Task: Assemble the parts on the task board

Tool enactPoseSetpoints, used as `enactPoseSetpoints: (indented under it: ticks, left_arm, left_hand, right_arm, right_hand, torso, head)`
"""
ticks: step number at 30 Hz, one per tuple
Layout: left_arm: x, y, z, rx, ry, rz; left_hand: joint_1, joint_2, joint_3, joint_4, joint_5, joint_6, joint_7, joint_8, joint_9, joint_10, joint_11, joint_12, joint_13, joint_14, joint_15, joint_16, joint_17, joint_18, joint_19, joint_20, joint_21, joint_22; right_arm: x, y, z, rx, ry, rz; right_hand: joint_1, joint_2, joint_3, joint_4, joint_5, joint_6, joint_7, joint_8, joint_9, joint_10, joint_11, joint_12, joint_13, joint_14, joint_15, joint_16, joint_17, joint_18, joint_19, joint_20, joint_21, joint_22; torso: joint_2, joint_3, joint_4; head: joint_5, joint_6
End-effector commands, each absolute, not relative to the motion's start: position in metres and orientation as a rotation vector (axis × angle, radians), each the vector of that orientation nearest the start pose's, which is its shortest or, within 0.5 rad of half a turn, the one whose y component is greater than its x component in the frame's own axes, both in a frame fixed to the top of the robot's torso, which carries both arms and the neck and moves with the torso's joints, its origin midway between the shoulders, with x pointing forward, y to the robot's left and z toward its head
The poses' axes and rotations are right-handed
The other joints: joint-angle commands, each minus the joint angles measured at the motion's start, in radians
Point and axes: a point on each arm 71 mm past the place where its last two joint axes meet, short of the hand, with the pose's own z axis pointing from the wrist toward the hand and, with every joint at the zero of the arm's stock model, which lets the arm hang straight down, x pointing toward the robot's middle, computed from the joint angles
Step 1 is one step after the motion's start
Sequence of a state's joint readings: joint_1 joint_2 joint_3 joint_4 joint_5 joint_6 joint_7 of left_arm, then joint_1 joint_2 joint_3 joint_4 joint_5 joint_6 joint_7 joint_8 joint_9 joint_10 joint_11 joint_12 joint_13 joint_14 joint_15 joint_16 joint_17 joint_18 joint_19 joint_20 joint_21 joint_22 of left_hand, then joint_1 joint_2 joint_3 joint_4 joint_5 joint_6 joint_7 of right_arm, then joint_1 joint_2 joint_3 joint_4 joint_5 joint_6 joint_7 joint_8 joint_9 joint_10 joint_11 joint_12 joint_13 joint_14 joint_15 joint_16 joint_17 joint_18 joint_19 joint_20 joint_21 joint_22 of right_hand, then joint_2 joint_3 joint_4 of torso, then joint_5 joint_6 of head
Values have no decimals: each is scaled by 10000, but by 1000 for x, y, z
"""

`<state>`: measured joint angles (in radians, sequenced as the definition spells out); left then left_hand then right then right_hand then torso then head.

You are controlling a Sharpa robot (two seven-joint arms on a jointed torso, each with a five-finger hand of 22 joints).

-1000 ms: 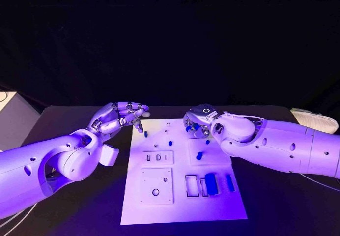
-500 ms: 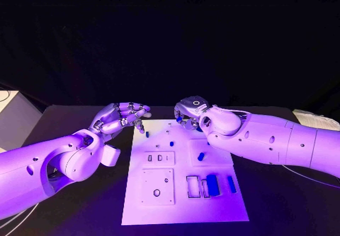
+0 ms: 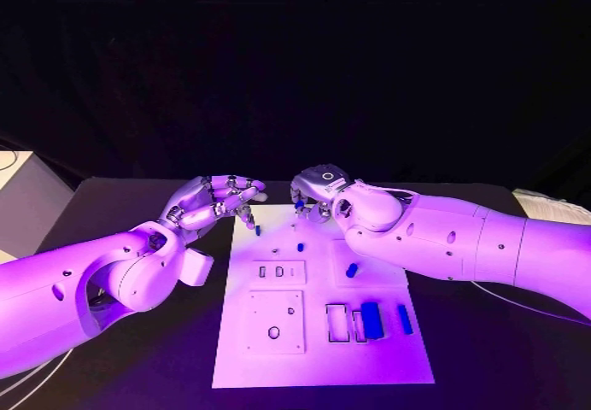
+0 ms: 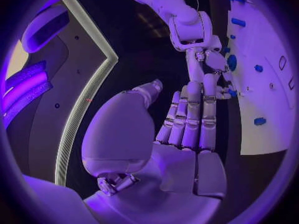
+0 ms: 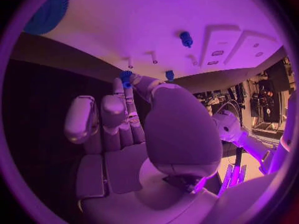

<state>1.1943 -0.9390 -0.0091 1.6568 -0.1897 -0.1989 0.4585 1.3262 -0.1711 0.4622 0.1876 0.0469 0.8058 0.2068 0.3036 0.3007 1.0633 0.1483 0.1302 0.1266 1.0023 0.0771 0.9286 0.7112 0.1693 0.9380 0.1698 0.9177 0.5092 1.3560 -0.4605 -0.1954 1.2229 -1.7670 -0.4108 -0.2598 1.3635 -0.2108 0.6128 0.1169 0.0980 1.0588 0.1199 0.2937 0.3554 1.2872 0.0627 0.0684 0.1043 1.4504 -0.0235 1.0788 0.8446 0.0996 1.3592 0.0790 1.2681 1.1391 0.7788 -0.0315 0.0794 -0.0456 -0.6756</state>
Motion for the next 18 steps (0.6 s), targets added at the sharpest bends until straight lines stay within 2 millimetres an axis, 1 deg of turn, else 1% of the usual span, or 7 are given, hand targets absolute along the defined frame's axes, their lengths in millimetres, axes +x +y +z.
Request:
enactPoseSetpoints:
  ticks: [1, 2, 10, 11, 14, 18]
  left_arm:
    - [461, 205, -149, -8087, 14426, -17147]
    - [461, 205, -149, -8089, 14425, -17143]
    - [461, 205, -149, -8092, 14429, -17139]
    - [461, 205, -149, -8095, 14428, -17133]
    - [461, 206, -149, -8097, 14426, -17128]
    - [461, 206, -149, -8095, 14428, -17131]
  left_hand:
    - [-9, 97, 4, -6, 46, -59, 72, -68, 16, -59, -2, -36, 16, -31, 8, 15, 5, 134, -40, 4, 49, 17]
    - [-9, 97, 4, -6, 46, -59, 72, -68, 16, -59, -2, -36, 16, -31, 8, 15, 5, 134, -40, 4, 49, 17]
    - [-9, 97, 4, -6, 46, -59, 72, -68, 16, -59, -2, -36, 16, -31, 8, 15, 5, 134, -40, 4, 49, 17]
    - [-9, 97, 4, -6, 46, -59, 72, -68, 16, -59, -2, -36, 16, -31, 8, 15, 5, 134, -40, 4, 49, 17]
    - [-9, 97, 4, -6, 46, -59, 72, -68, 16, -59, -2, -36, 16, -31, 8, 15, 5, 134, -40, 4, 49, 17]
    - [-22, 96, -4, 0, 45, -73, 80, -73, 18, -74, 5, -37, 19, -27, 12, 15, 4, 134, -49, 8, 69, 29]
  right_arm:
    - [537, -88, -161, -4890, 14244, 4079]
    - [538, -88, -161, -4900, 14269, 4073]
    - [537, -87, -165, -4997, 14469, 4048]
    - [537, -87, -166, -5021, 14521, 4031]
    - [537, -87, -167, -5050, 14576, 4014]
    - [537, -87, -168, -5094, 14653, 3997]
  right_hand:
    - [-38, -21, 15, -39, 68, -63, -11, 1, 19, 78, -86, -53, 3, 32, -26, 35, 7, -147, 78, -3, 39, 8]
    - [-38, -21, 15, -39, 68, -63, -11, 1, 19, 78, -86, -53, 3, 32, -26, 35, 7, -147, 78, -3, 39, 8]
    - [-44, -24, 24, -42, 71, -85, -1, -5, 31, 57, -78, -57, 0, 33, -20, 47, 8, -144, 70, 2, 30, -4]
    - [-43, -25, 27, -46, 73, -90, 0, -6, 36, 53, -77, -57, 0, 33, -19, 50, 8, -144, 70, 3, 31, -2]
    - [-43, -25, 27, -46, 73, -90, 0, -6, 36, 53, -77, -57, 0, 33, -19, 50, 8, -144, 70, 3, 31, -2]
    - [-43, -25, 27, -46, 73, -90, 0, -6, 36, 53, -77, -57, 0, 33, -19, 50, 8, -144, 70, 3, 31, -2]
  torso:
    - [33, -24, 21]
    - [44, -29, 22]
    - [57, -18, 32]
    - [61, -14, 19]
    - [69, -17, 13]
    - [75, -18, 21]
  head:
    - [-9, 2]
    - [-14, 7]
    - [-8, -12]
    - [1, -12]
    - [2, -9]
    - [11, -28]
